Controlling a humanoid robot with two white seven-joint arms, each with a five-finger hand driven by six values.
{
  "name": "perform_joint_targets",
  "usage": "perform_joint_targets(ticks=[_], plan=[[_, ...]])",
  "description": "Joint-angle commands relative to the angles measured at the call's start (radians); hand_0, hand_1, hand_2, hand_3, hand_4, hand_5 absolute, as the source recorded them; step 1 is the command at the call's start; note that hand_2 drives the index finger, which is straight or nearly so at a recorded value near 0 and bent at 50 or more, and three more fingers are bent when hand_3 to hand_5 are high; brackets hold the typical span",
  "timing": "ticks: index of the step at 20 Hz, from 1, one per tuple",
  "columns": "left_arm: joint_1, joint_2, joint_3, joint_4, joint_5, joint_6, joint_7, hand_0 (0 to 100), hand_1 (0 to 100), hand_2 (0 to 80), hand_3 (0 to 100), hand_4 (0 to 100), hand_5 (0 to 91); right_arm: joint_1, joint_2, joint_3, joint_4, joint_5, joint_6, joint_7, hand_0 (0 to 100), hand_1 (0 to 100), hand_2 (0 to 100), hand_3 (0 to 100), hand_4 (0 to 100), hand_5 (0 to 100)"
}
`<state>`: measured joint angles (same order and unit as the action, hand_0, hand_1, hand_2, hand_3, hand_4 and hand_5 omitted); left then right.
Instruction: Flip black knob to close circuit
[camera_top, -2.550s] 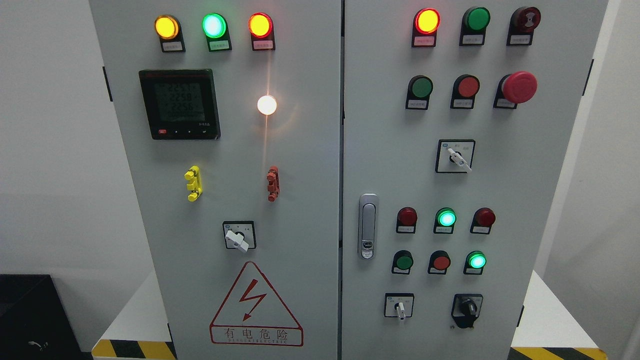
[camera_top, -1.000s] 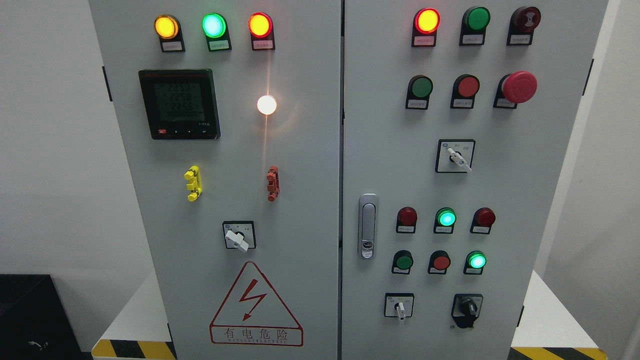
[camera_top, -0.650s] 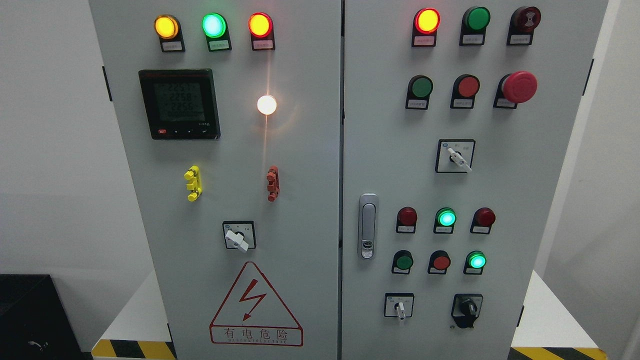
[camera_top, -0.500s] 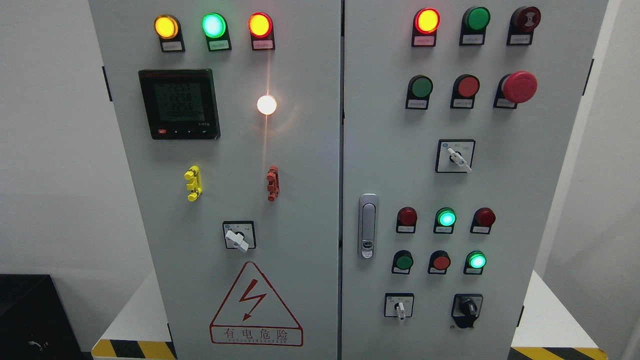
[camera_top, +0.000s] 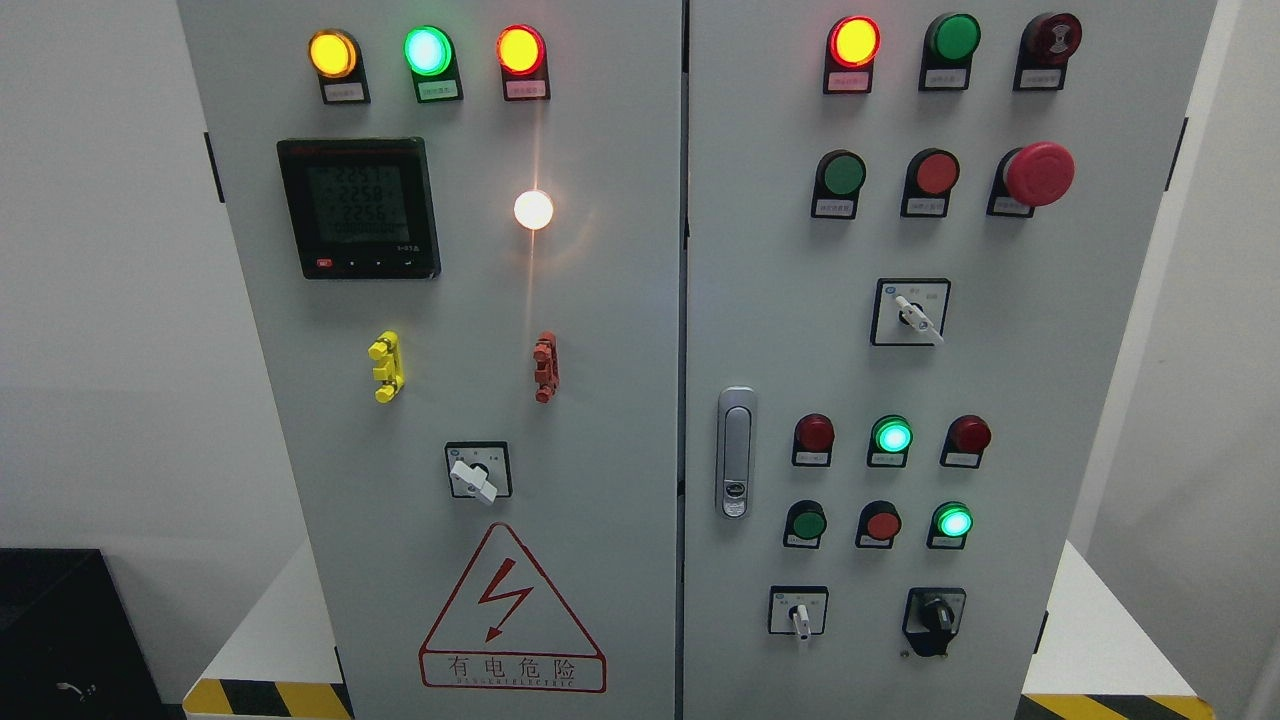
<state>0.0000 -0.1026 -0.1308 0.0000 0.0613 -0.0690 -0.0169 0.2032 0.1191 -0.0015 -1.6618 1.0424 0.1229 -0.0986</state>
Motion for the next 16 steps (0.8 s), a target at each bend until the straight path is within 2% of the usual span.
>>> perform_joint_targets(ticks=[1, 7, 16], plan=[[0.021, 0.000, -0.001, -0.023, 0.000, 0.000, 0.000, 12, 56, 0.0, 0, 0, 0.0, -0.047, 0.001, -0.028, -0.101, 0.056, 0.032, 0.030, 0, 6, 86, 99, 88, 94], [0.021, 0.000, 0.000, -0.023, 0.000, 0.000, 0.000, 12, 56, 0.0, 0, 0, 0.0, -0.126, 0.007, -0.045, -0.110, 0.105, 0.092, 0.083, 0, 6, 86, 99, 88, 94], [0.021, 0.000, 0.000, -0.023, 0.000, 0.000, 0.000, 12, 56, 0.0, 0, 0, 0.0, -0.168, 0.008, -0.072, -0.133, 0.172, 0.119, 0.099, 0, 6, 86, 99, 88, 94]])
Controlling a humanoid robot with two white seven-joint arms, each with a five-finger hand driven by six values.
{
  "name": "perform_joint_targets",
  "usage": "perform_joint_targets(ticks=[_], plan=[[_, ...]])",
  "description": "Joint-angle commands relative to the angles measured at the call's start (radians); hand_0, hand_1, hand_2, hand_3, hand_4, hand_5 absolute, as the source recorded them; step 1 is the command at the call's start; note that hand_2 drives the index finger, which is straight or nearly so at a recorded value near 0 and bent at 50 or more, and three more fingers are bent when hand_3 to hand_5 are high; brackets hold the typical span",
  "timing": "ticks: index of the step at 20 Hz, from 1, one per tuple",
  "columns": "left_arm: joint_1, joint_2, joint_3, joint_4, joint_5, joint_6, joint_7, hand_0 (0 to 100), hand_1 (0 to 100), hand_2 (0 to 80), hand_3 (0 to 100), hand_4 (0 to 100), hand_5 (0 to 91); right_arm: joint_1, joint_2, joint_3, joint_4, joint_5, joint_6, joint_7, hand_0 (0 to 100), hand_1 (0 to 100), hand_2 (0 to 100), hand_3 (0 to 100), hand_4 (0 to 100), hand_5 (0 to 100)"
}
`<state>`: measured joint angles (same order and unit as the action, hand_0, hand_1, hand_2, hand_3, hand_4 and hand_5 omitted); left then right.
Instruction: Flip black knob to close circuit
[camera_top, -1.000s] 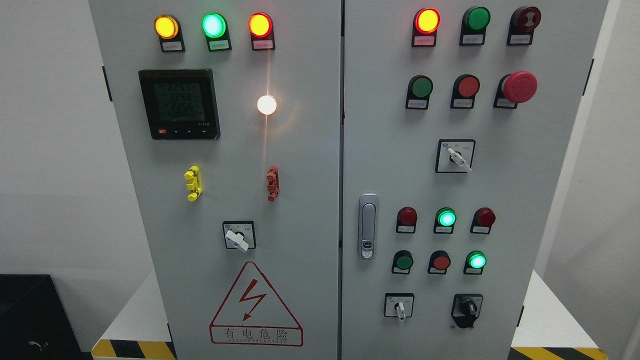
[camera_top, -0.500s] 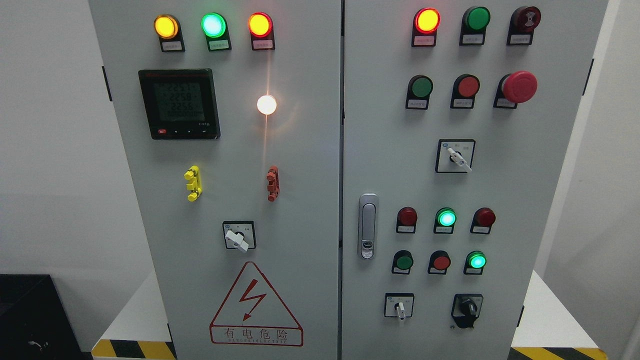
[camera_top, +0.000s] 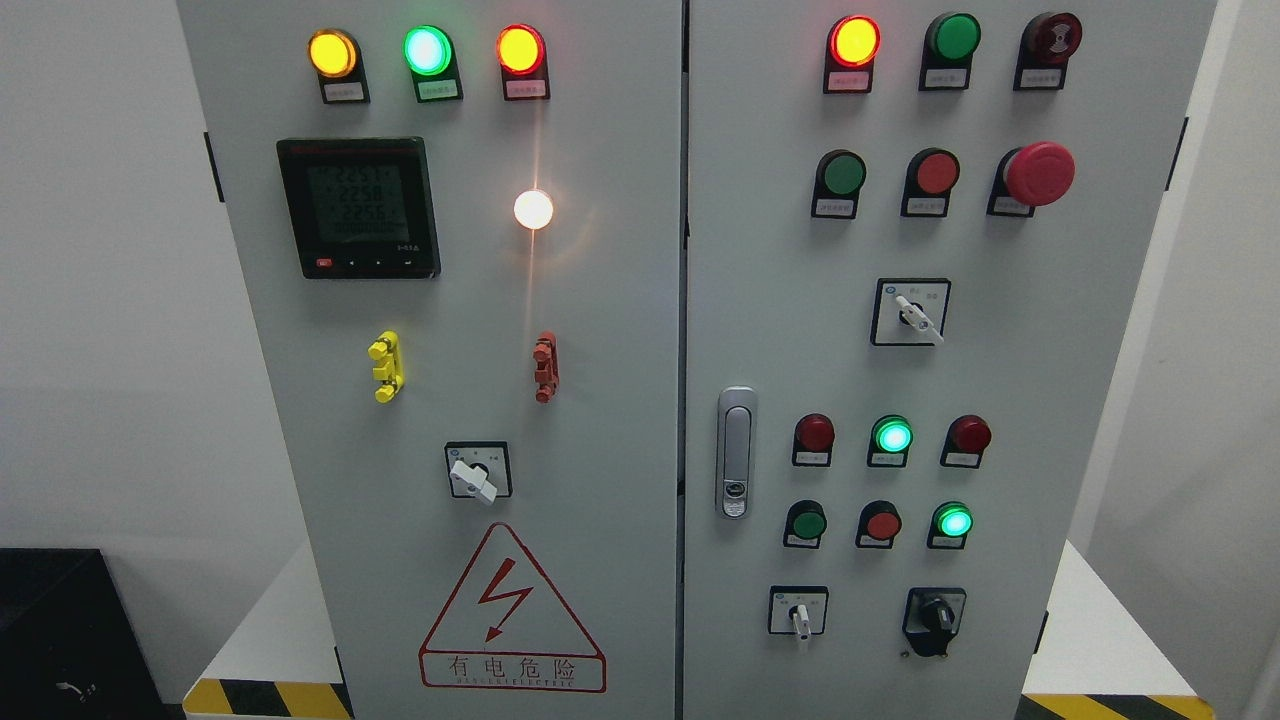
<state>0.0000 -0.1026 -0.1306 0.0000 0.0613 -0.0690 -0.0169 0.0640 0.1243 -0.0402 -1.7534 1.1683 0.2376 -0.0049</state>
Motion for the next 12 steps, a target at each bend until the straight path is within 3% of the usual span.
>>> perform_joint_targets(ticks=[1, 12], plan=[[0.021, 0.000, -0.001, -0.023, 0.000, 0.000, 0.000, 12, 56, 0.0, 0, 0, 0.0, -0.032, 0.003, -0.033, -0.043, 0.050, 0.006, 0.005, 0, 6, 86, 99, 88, 94], [0.021, 0.000, -0.001, -0.023, 0.000, 0.000, 0.000, 12, 56, 0.0, 0, 0, 0.0, -0.127, 0.005, -0.056, -0.028, 0.137, 0.035, 0.066, 0, 5, 85, 98, 88, 93]])
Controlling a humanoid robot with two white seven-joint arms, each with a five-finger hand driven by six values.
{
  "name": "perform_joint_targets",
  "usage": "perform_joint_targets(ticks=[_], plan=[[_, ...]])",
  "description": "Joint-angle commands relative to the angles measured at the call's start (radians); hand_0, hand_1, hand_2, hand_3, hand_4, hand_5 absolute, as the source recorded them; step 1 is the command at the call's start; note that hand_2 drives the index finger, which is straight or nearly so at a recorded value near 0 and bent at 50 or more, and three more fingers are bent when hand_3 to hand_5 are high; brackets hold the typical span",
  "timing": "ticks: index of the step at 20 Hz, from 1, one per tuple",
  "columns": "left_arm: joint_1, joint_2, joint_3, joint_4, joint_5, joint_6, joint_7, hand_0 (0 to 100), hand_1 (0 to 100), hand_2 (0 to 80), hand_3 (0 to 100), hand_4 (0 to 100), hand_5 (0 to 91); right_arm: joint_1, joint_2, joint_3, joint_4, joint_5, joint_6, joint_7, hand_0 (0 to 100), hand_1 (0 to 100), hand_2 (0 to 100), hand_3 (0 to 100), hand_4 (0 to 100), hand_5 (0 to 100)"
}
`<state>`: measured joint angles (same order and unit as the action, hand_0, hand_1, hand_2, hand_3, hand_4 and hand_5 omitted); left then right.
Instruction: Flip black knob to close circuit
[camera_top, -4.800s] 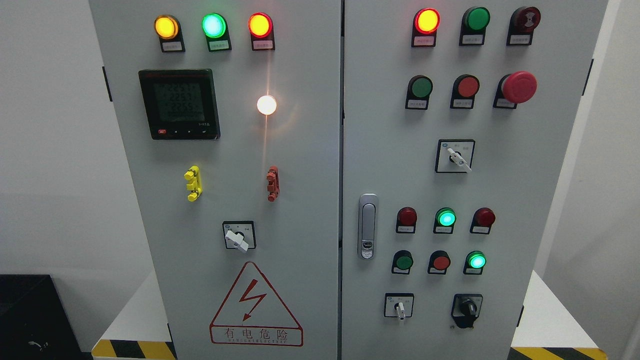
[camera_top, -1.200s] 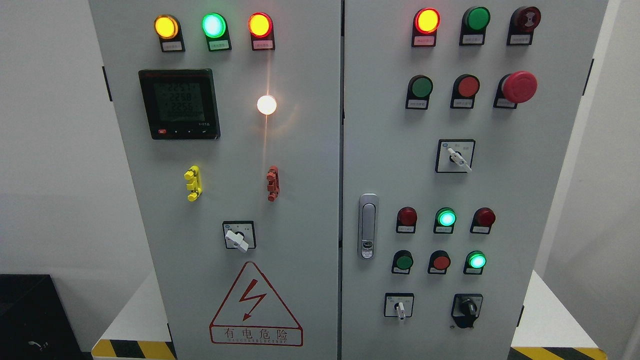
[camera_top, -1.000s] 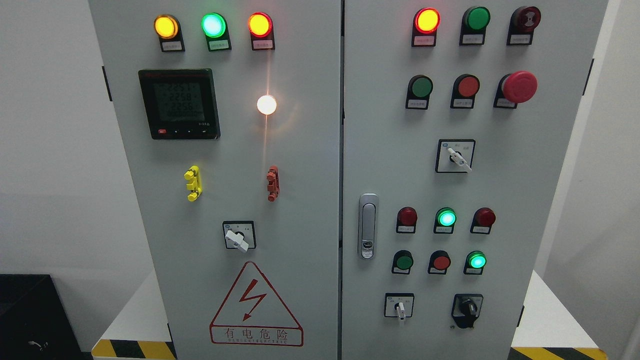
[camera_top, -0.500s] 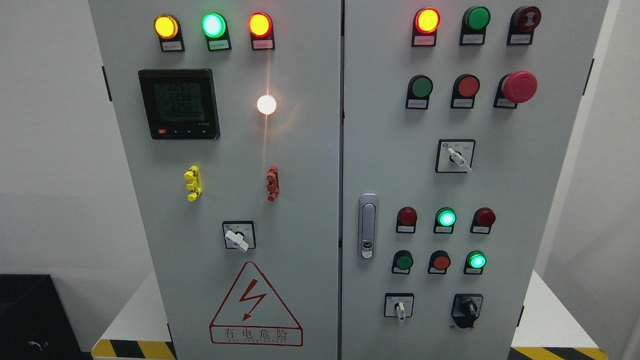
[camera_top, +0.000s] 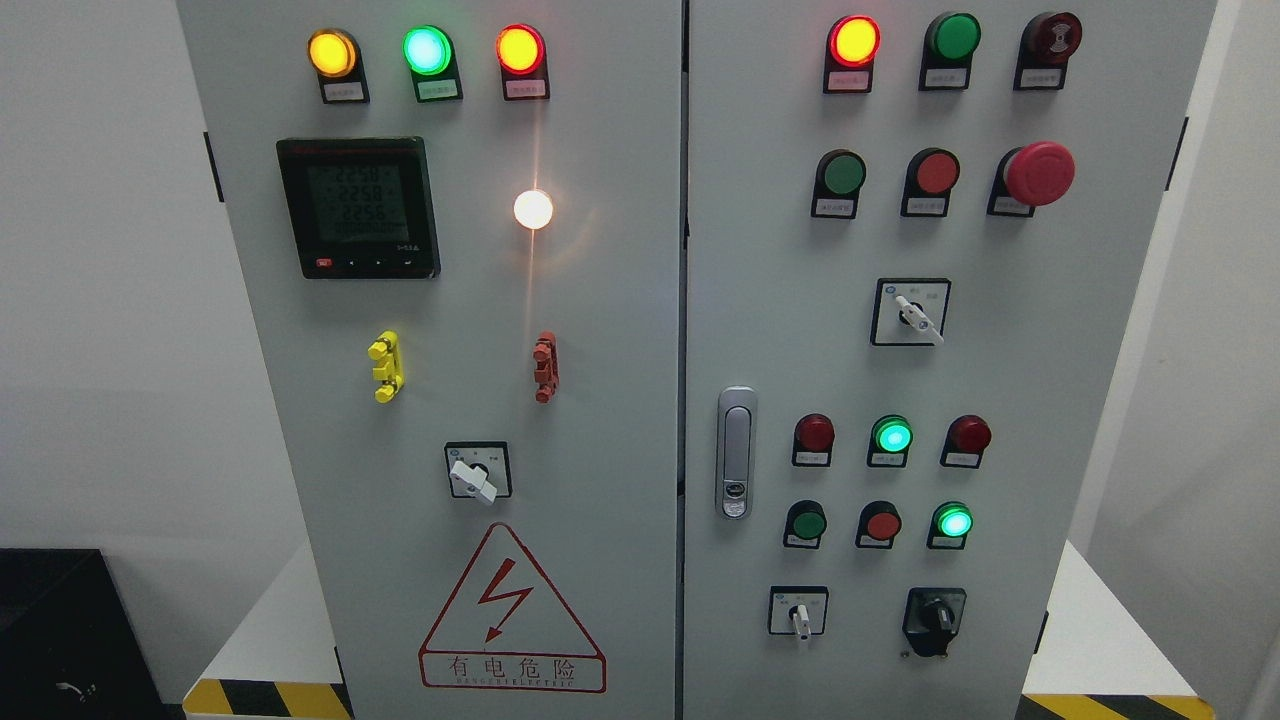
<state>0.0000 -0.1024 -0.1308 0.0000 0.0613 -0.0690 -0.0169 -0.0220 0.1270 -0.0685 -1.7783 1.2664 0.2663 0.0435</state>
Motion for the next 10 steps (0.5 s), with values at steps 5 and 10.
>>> perform_joint_targets(ticks=[5, 10], plan=[[0.021, 0.000, -0.001, -0.023, 0.000, 0.000, 0.000, 12, 56, 0.0, 0, 0, 0.0, -0.068, 0.005, -0.031, -0.001, 0.041, 0.022, 0.036, 0, 5, 85, 98, 87, 93], [0.021, 0.000, 0.000, -0.023, 0.000, 0.000, 0.000, 12, 56, 0.0, 0, 0, 0.0, -0.113, 0.005, -0.045, 0.026, 0.042, 0.024, 0.061, 0, 5, 85, 98, 87, 93]])
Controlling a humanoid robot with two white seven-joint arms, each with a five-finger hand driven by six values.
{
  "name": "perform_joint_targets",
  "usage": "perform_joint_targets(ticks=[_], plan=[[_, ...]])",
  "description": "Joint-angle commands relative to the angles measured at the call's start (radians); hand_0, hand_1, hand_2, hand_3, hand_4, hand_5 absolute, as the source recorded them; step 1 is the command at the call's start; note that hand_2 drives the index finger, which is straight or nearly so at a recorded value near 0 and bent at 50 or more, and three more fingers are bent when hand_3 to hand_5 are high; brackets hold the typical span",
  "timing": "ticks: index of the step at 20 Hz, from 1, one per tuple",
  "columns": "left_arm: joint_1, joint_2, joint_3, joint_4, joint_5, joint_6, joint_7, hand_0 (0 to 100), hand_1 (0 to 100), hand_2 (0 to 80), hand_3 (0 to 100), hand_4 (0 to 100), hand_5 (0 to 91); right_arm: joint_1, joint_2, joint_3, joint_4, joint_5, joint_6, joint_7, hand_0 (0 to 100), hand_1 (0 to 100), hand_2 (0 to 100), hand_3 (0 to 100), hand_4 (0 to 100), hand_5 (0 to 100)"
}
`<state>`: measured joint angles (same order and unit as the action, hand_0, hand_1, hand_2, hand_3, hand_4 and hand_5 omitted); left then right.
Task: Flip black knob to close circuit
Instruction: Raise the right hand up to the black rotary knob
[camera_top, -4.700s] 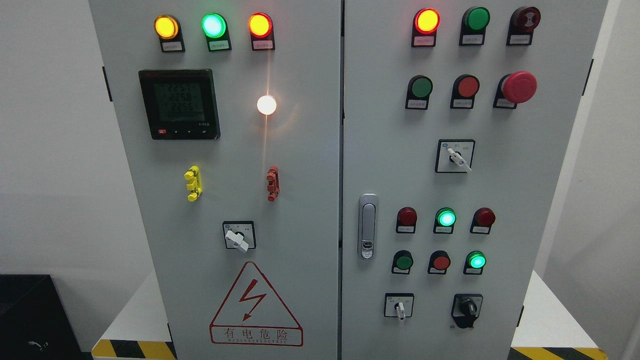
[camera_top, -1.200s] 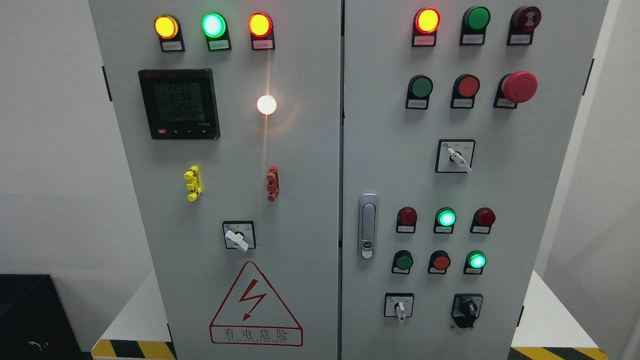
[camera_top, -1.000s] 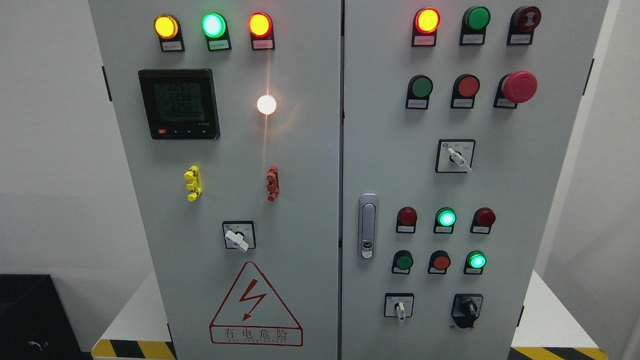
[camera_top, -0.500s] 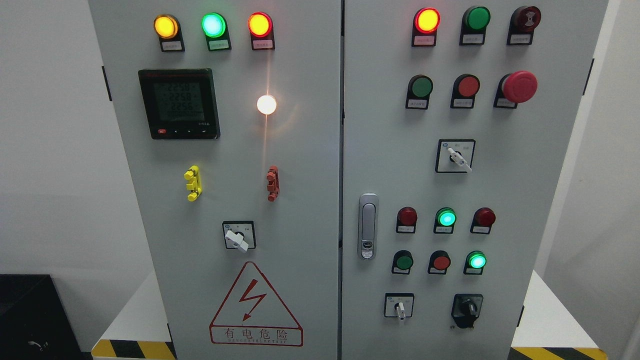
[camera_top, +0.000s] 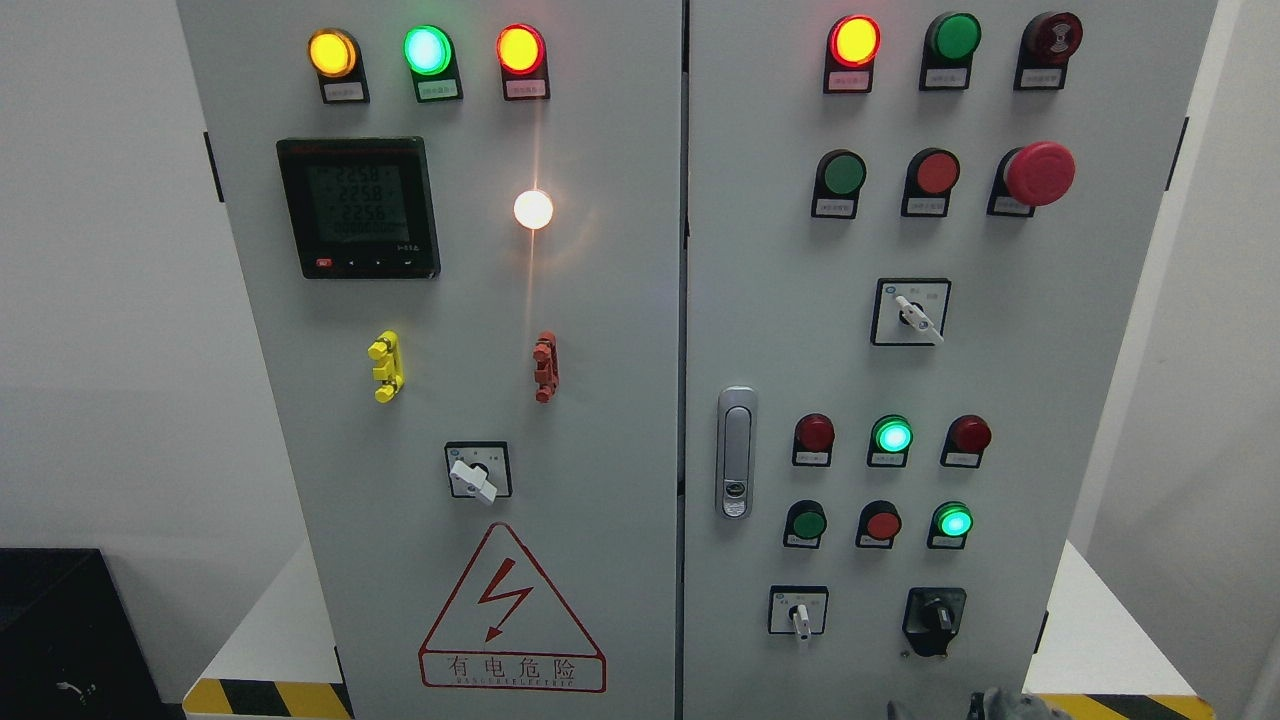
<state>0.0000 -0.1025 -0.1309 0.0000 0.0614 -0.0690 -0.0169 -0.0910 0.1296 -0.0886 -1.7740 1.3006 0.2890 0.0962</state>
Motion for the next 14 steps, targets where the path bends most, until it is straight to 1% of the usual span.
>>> perform_joint_targets(ticks=[1, 3, 12, 14], plan=[[0.021, 0.000, 0.001, -0.023, 0.000, 0.000, 0.000, 12, 56, 0.0, 0, 0, 0.0, -0.055, 0.002, -0.031, 0.030, 0.014, 0.001, 0.010, 0, 5, 85, 98, 87, 93], [0.021, 0.000, 0.001, -0.023, 0.000, 0.000, 0.000, 12, 56, 0.0, 0, 0, 0.0, -0.072, 0.002, -0.037, 0.041, 0.022, 0.001, 0.020, 0, 5, 85, 98, 87, 93], [0.021, 0.000, 0.001, -0.023, 0.000, 0.000, 0.000, 12, 56, 0.0, 0, 0, 0.0, -0.108, 0.004, -0.057, 0.067, 0.039, 0.001, 0.036, 0, 5, 85, 98, 87, 92], [0.021, 0.000, 0.001, -0.023, 0.000, 0.000, 0.000, 12, 56, 0.0, 0, 0, 0.0, -0.108, 0.004, -0.057, 0.067, 0.039, 0.003, 0.056, 0, 5, 84, 98, 87, 92]])
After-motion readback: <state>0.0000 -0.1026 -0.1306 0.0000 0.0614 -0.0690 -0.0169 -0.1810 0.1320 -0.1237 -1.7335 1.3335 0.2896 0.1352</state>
